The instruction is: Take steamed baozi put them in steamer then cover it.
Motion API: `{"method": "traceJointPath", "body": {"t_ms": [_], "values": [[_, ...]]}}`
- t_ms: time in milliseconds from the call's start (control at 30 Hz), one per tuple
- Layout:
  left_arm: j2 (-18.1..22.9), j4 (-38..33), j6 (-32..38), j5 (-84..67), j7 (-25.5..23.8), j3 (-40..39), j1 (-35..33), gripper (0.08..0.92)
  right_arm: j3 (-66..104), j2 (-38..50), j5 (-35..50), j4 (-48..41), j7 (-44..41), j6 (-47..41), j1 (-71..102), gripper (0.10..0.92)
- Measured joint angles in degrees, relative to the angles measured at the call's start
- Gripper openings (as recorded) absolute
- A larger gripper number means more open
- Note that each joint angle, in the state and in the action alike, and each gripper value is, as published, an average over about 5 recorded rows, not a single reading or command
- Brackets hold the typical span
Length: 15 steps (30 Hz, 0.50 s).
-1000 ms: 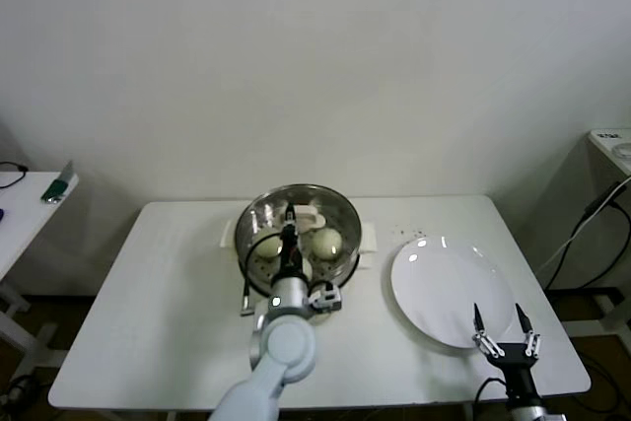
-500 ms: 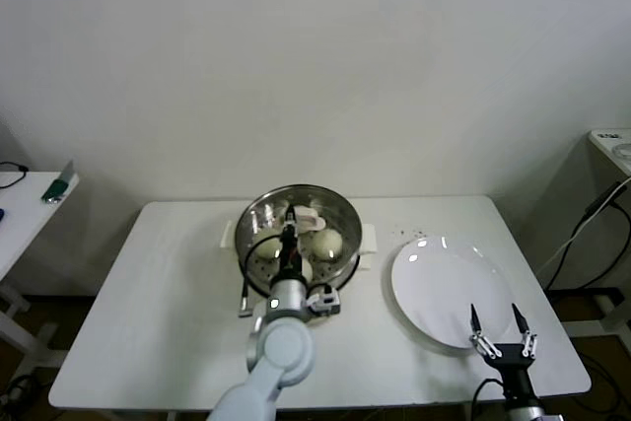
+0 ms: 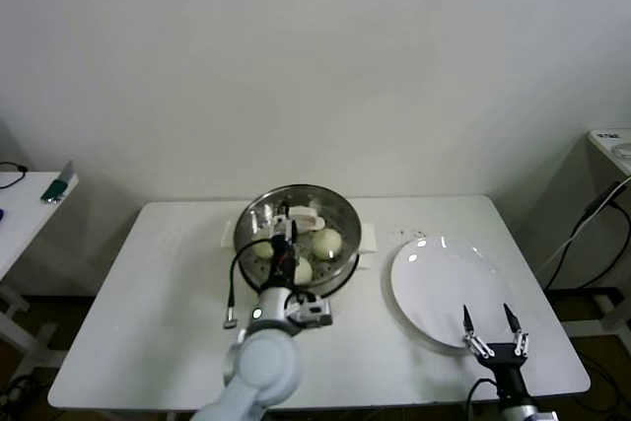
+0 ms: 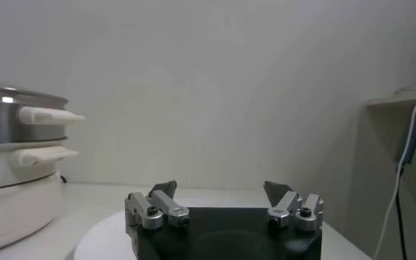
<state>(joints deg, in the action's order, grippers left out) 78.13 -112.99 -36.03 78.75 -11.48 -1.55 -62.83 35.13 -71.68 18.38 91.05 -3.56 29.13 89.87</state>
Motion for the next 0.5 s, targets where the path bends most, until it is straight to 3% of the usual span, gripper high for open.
{"method": "traceJointPath", "body": {"t_ms": [200, 500], "values": [[-2.58, -5.67, 3.62, -10.48, 4.1, 5.47, -4.47, 0.806, -0.59, -0.05, 1.33, 1.38, 0.6, -0.7, 0.65, 0.823], [-6.64, -8.28, 17.29, -39.79, 9.55, 25.1, -14.41, 0.823, -1.2, -0.08, 1.62, 2.6, 0.98, -1.23, 0.41, 0.823]]}}
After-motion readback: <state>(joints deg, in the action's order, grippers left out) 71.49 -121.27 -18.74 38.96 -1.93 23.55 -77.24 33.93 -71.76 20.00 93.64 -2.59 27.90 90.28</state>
